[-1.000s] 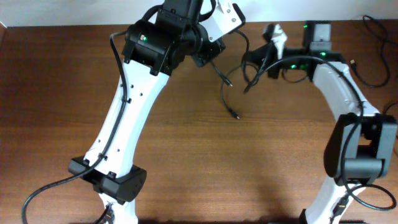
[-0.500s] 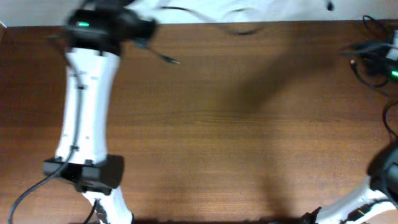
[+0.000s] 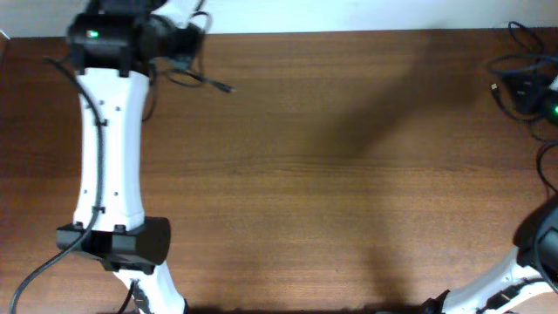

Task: Untangle cables

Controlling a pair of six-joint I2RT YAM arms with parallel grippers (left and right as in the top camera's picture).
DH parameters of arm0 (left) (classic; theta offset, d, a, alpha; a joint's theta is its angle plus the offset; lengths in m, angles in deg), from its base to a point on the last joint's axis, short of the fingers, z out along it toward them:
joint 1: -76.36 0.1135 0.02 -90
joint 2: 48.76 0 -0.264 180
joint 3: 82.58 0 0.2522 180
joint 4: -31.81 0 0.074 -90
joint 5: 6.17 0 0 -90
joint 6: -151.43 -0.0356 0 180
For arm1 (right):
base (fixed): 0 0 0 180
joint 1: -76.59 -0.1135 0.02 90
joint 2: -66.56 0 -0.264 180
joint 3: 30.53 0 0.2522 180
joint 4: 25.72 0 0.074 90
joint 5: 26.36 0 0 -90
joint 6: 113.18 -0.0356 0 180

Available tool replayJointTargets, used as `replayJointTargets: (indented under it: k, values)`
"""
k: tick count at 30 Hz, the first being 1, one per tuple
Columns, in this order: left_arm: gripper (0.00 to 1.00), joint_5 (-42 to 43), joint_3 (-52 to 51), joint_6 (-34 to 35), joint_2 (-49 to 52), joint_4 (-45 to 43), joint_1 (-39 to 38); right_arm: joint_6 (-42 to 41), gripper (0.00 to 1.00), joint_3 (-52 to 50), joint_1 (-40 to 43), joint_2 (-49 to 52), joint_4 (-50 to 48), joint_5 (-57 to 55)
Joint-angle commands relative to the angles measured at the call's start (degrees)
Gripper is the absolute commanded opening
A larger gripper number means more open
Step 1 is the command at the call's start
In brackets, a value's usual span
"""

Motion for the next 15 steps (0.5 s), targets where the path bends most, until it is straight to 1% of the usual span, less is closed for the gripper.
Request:
replayJointTargets:
  k: [1, 4, 7, 9, 11, 15]
  values:
    - [0.0, 4.4, 1.0, 0.7, -2.1, -1.9, -4.6, 4.0, 0.04, 0.4, -7.4, -0.1, 3.2, 1.7]
    - [0.0, 4.4, 1.0, 0.7, -2.1, -2.8, -8.1, 7.0, 0.04, 0.4, -12.4, -0.1, 6.6, 1.2]
    - [0.0, 4.6, 1.0, 0.7, -2.1, -4.1, -11.1, 7.3, 0.04, 0.4, -16.4, -0.1, 9.4, -2.0]
    - [0.0, 5.4, 1.0, 0.7, -2.1, -4.6, -12.8, 9.8, 0.04, 0.4, -19.0, -0.1, 12.4, -3.7]
    - [0.0, 8.1, 1.0, 0.7, -2.1, -4.8, -14.3, 10.9, 0.04, 0.4, -21.3, -0.1, 14.0, -5.4]
    - [0.0, 13.6, 0.9, 0.7, -1.9, -4.7, -16.1, 10.8, 0.04, 0.4, -24.0, -0.1, 13.9, -7.9]
